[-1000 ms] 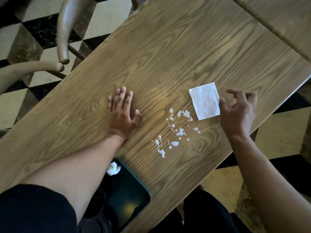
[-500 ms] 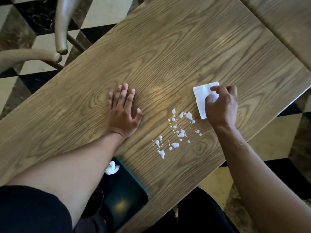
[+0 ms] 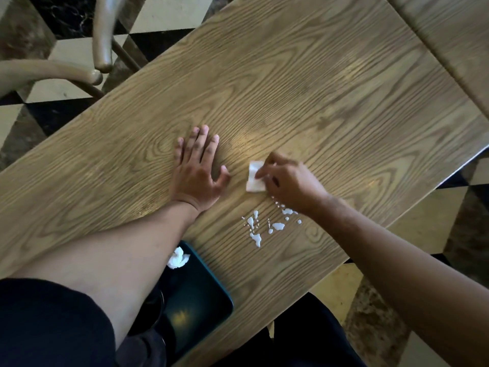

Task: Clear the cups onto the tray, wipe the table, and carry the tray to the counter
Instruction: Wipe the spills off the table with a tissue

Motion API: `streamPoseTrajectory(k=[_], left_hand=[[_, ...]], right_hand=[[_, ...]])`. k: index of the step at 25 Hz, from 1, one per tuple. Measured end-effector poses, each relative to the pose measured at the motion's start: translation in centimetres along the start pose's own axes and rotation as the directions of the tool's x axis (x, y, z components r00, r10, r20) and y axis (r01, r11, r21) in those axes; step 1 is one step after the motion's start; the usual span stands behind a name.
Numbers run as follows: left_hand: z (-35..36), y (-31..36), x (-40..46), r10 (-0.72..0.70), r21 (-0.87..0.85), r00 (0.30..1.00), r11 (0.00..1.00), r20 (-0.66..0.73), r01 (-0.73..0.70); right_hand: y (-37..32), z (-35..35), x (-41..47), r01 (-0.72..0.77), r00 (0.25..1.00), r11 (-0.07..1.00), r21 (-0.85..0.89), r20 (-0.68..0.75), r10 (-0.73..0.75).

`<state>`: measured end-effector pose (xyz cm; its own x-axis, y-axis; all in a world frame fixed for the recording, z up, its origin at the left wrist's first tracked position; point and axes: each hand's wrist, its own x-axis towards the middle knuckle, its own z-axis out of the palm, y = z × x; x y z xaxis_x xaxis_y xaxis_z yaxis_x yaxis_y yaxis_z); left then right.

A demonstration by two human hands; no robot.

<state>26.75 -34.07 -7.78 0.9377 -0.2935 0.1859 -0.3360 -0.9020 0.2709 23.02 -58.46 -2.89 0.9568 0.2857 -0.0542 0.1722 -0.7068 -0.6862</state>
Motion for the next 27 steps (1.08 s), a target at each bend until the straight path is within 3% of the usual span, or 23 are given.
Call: streamPoseTrajectory(k=[2,4,7,9,11,13,16,19,22,25,27], left_hand=[[0.0,0.0,0.0,-0.003,-0.005,1.000,1.000,-0.012,0.003],[0.0,0.0,0.0,-0.001,-0.003,1.000,1.000,-0.001,0.001],[-0.1,0.1,0.0,-0.004,-0.003,1.000,1.000,0.016,0.004],[-0.2,0.2,0.0,-0.009,-0.004,1.000,1.000,0.015,0.009],[-0.2,0.2,0.0,-0.010,-0.009,1.000,1.000,0.009,0.010],[-0.1,0.1,0.1,-0.010,-0.016,1.000,1.000,-0.003,0.010],[-0.1,0.2,0.1,-0.013,-0.021,1.000,1.000,0.001,0.013],[-0.2,0.2,0.0,-0.015,-0.030,1.000,0.999,0.020,0.016],[-0.3,0.2,0.2,-0.024,-0.031,1.000,0.999,0.020,0.024],[-0.3,0.3,0.1,-0.023,-0.017,0.999,1.000,0.024,0.023],[-0.4,0.3,0.1,-0.024,-0.024,0.999,0.999,0.024,0.024]], right_hand=[[-0.7,0.4,-1.5,0.117,0.969,0.993,0.022,0.214,-0.119],[0.4,-0.9,-1.0,0.149,0.952,0.989,0.017,0.266,-0.148],[3.6,-4.2,1.0,-0.083,0.995,0.994,-0.068,-0.055,0.079],[4.9,-5.8,1.1,-0.314,0.916,0.948,-0.048,-0.276,0.290],[4.8,-5.1,-0.3,-0.395,0.860,0.918,-0.027,-0.361,0.360],[3.0,-2.6,-2.7,-0.339,0.887,0.940,-0.032,-0.344,0.308],[-0.8,1.3,-7.5,-0.112,0.987,0.994,-0.009,-0.115,0.111],[-1.5,1.5,-9.2,0.067,0.997,0.997,0.026,0.041,-0.069],[1.1,-0.9,-6.5,-0.036,0.992,0.997,-0.062,-0.123,0.028],[3.7,-3.6,-4.8,-0.326,0.877,0.945,-0.021,-0.380,0.294],[4.0,-3.6,-5.1,-0.409,0.810,0.912,-0.004,-0.462,0.361]])
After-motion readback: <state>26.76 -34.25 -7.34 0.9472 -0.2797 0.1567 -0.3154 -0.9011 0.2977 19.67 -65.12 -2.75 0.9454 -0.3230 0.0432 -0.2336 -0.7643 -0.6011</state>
